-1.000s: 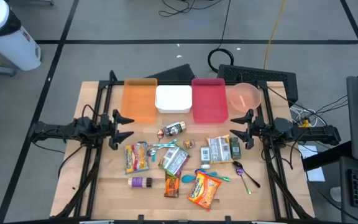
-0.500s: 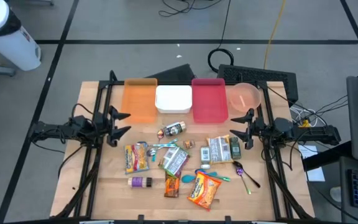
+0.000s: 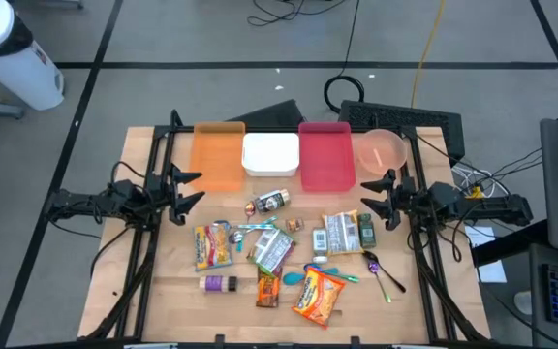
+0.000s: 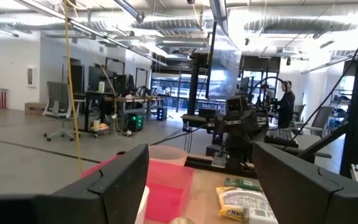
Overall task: Pick & Place Food Item
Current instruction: Put the blue noodle pack into the orange bin
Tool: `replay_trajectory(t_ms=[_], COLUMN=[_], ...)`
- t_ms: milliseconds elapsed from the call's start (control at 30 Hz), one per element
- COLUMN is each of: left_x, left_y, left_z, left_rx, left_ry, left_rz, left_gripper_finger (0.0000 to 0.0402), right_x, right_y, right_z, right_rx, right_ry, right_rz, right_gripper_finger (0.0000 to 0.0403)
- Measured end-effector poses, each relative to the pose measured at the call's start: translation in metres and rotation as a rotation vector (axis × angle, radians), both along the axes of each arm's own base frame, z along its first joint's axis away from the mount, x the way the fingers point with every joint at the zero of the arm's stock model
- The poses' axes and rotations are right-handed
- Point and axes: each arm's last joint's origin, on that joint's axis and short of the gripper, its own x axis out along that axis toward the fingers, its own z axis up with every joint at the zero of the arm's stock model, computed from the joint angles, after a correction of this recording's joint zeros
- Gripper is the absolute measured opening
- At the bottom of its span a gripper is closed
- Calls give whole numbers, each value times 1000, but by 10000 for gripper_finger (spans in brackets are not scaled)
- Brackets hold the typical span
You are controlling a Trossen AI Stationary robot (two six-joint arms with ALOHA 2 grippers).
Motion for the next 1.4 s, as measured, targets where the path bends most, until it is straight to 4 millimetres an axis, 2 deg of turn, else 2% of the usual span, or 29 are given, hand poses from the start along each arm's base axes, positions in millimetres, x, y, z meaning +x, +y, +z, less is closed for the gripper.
replay_trajectory(t_ms=[267,367,467,600,700,900,1033,1133,1300,1400], left_x=[-1,2,2,9,21,59,85,100,120,125], left_y=[0,1,1,-2,-7,-20,-24,-23,-21,-20], left_z=[5,6,16,27,42,60,55,49,46,52], left_rx=[29,59,95,135,111,73,57,80,120,112], left_ry=[-44,-32,-119,-167,-89,222,418,491,560,554], left_rz=[25,48,83,27,-26,-89,34,120,167,173], left_gripper_finger=[296,296,296,296,296,296,296,296,296,296], right_x=[16,28,42,66,83,113,126,132,137,137], right_y=[4,6,7,15,26,41,42,41,40,40], right_z=[8,18,33,32,34,22,10,7,3,3], right_rx=[44,10,-33,-84,-113,-252,-295,-310,-297,-269], right_ry=[-65,-12,33,147,178,281,357,379,408,418], right_rz=[116,157,168,261,343,395,396,391,388,388], right_gripper_finger=[243,243,243,243,243,243,243,247,276,297])
